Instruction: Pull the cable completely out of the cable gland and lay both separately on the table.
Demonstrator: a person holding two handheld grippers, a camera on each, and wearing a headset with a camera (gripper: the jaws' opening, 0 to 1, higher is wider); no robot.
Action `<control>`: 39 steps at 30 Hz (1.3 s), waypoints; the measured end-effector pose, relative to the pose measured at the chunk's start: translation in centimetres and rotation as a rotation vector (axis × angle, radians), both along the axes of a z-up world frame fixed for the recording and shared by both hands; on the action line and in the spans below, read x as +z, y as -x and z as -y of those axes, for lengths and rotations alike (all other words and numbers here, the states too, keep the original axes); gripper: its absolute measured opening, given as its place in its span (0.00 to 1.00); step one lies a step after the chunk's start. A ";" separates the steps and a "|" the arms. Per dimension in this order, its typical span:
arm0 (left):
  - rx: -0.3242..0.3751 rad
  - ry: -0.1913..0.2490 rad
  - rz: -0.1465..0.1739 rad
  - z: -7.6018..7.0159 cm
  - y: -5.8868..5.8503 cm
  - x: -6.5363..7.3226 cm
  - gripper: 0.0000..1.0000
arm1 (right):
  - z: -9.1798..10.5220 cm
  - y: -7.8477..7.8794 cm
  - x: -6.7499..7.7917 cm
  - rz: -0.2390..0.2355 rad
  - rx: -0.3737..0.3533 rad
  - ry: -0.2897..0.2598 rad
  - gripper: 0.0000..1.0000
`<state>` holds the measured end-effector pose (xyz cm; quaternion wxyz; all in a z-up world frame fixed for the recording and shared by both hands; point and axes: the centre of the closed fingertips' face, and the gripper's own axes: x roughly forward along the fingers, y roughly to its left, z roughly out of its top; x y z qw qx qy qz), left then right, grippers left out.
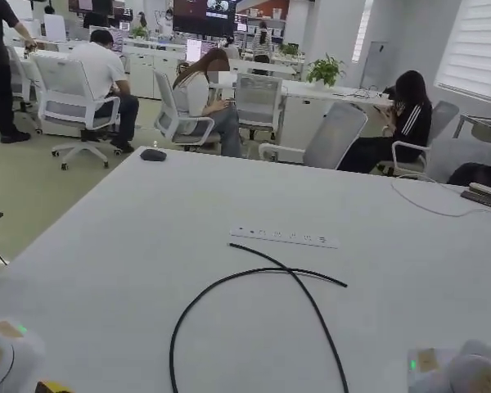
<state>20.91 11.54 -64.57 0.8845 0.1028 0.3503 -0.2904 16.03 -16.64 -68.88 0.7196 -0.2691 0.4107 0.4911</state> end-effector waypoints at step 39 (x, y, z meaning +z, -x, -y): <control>0.002 0.173 -0.017 1.2 -0.4 1.1 0.36 | -2.0 -2.0 -5.4 -0.122 0.167 0.049 0.13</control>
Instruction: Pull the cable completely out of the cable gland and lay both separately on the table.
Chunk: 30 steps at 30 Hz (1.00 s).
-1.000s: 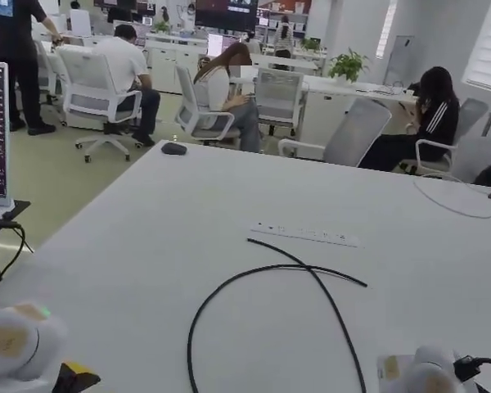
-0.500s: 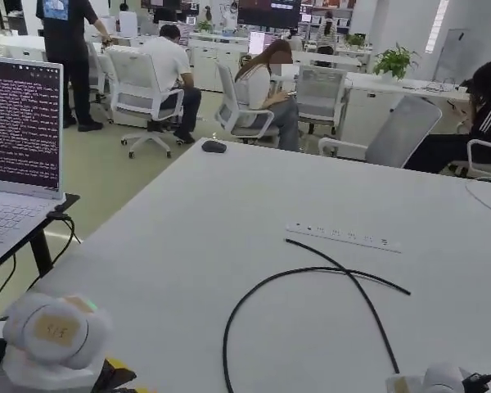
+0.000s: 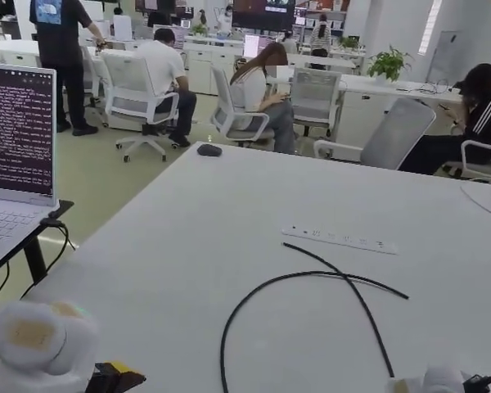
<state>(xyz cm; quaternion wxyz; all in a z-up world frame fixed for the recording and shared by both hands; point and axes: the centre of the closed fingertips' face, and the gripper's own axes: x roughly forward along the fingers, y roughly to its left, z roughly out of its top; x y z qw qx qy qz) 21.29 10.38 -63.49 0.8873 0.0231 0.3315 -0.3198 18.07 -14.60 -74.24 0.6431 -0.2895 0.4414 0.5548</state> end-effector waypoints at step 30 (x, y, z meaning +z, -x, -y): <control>-0.928 -0.293 0.340 17.8 4.9 3.8 0.34 | -8.2 2.2 13.7 -0.180 -0.247 -0.396 0.13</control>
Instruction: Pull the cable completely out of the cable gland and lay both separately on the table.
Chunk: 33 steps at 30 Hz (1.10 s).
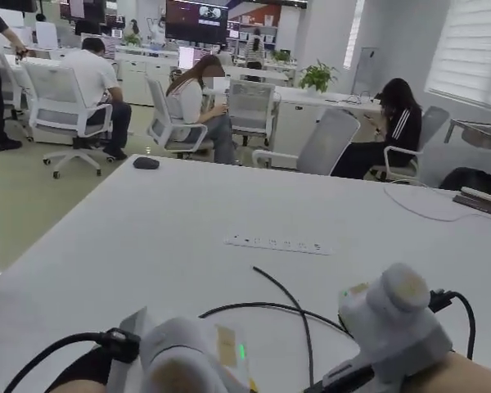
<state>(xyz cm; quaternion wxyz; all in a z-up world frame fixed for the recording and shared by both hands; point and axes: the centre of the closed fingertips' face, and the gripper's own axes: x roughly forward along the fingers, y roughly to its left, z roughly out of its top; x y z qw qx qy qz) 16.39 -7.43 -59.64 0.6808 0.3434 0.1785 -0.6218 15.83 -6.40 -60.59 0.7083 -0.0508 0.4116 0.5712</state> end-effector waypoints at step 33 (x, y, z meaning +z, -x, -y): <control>-0.093 -0.093 0.052 0.1 1.0 -0.3 0.17 | -0.3 0.8 0.4 0.215 0.200 0.156 0.12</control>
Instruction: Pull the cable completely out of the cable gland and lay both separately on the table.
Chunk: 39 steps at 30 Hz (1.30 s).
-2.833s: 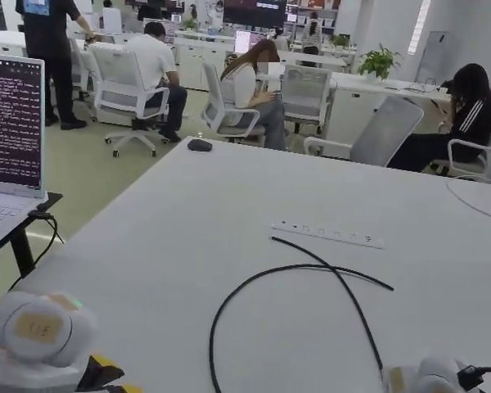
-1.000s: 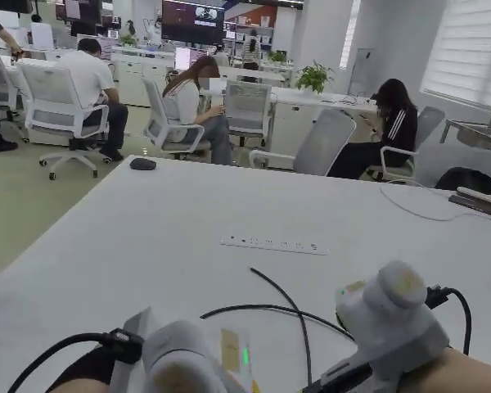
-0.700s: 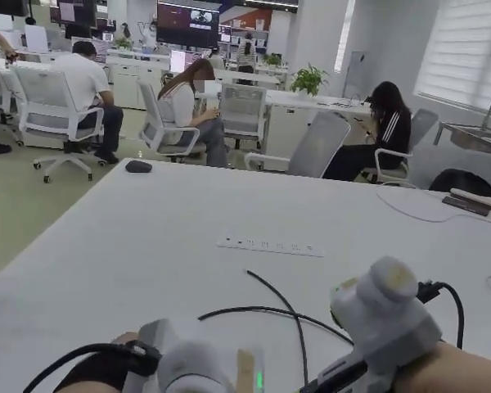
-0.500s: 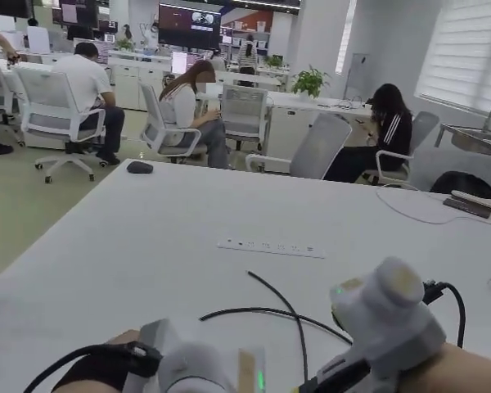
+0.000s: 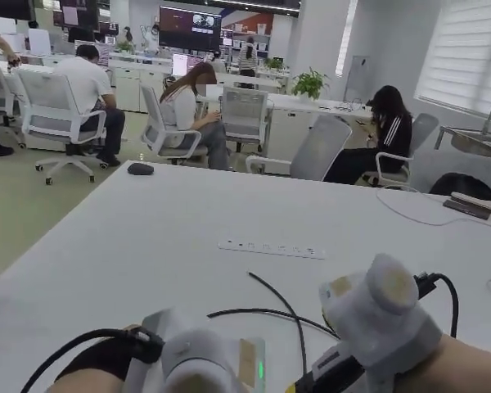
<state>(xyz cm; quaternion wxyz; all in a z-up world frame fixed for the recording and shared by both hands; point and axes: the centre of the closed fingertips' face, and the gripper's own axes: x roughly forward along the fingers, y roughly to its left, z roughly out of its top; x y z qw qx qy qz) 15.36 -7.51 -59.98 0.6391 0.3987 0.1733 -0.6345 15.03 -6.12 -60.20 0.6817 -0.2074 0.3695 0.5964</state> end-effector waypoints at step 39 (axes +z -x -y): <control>0.170 0.103 -0.214 -0.2 -0.8 1.6 0.17 | 1.1 -2.2 0.5 0.544 -0.075 0.157 0.17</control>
